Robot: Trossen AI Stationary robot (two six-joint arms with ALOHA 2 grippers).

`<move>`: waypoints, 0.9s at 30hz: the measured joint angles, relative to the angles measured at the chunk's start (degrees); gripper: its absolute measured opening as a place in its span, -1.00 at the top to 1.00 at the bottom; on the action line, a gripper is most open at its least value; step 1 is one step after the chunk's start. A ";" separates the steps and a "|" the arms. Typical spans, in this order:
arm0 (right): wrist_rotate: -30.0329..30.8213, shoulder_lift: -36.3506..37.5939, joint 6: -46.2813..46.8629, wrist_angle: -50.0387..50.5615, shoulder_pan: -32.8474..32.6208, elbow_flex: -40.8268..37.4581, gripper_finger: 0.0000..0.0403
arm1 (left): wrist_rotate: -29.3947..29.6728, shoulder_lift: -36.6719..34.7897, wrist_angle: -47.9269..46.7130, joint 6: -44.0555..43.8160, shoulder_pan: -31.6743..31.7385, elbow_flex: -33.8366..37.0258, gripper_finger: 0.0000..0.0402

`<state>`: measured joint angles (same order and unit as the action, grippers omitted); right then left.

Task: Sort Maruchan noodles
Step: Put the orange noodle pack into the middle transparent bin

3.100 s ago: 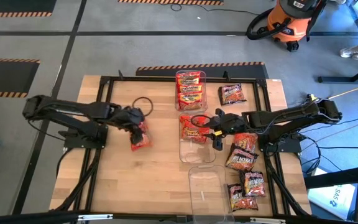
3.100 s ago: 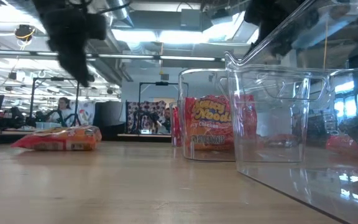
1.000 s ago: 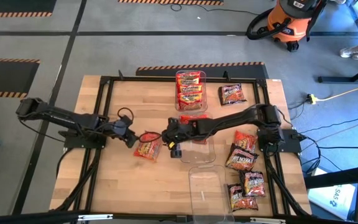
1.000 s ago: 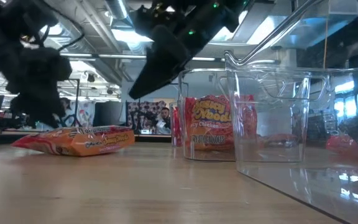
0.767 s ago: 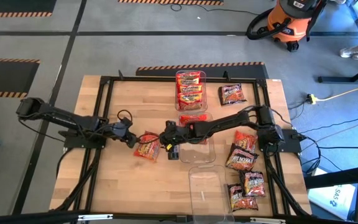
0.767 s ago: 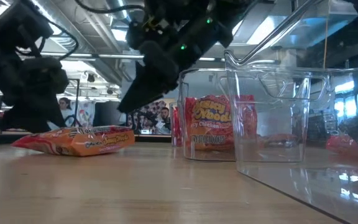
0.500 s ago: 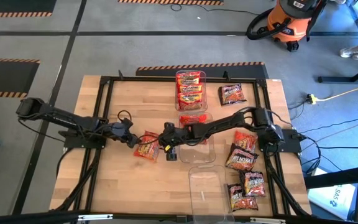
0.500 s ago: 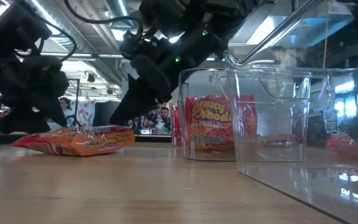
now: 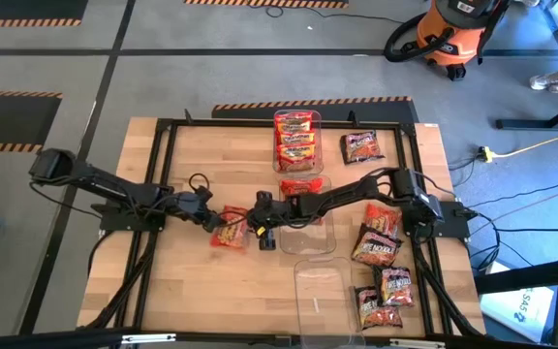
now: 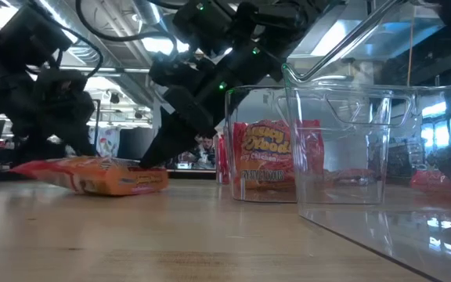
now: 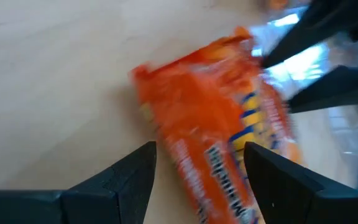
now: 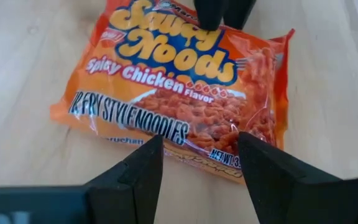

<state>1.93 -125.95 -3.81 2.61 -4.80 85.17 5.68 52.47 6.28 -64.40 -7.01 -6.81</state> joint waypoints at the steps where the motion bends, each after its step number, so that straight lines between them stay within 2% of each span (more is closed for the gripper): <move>1: 0.00 0.00 -0.23 0.00 0.00 0.00 0.06 | -0.42 0.71 1.41 0.00 0.00 0.00 -0.18; 8: 0.58 0.00 -1.06 0.07 -0.04 -0.02 0.06 | -3.12 5.02 7.17 -1.82 0.02 0.00 -0.18; 14: 0.63 0.00 -1.04 0.04 -0.04 -0.02 0.06 | -3.87 9.96 5.58 -2.58 -0.02 -0.21 -0.18; 23: 0.59 0.00 -1.10 0.09 -0.04 -0.04 0.06 | -8.74 11.49 12.17 -2.77 -0.07 0.00 -0.17; 27: 1.55 0.00 -1.10 0.09 -0.07 -0.04 0.06 | -8.50 14.40 13.68 -1.97 -0.55 0.38 -0.17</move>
<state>3.48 -125.95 -4.90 2.70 -4.86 85.12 -2.82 66.86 19.96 -66.37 -7.56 -6.43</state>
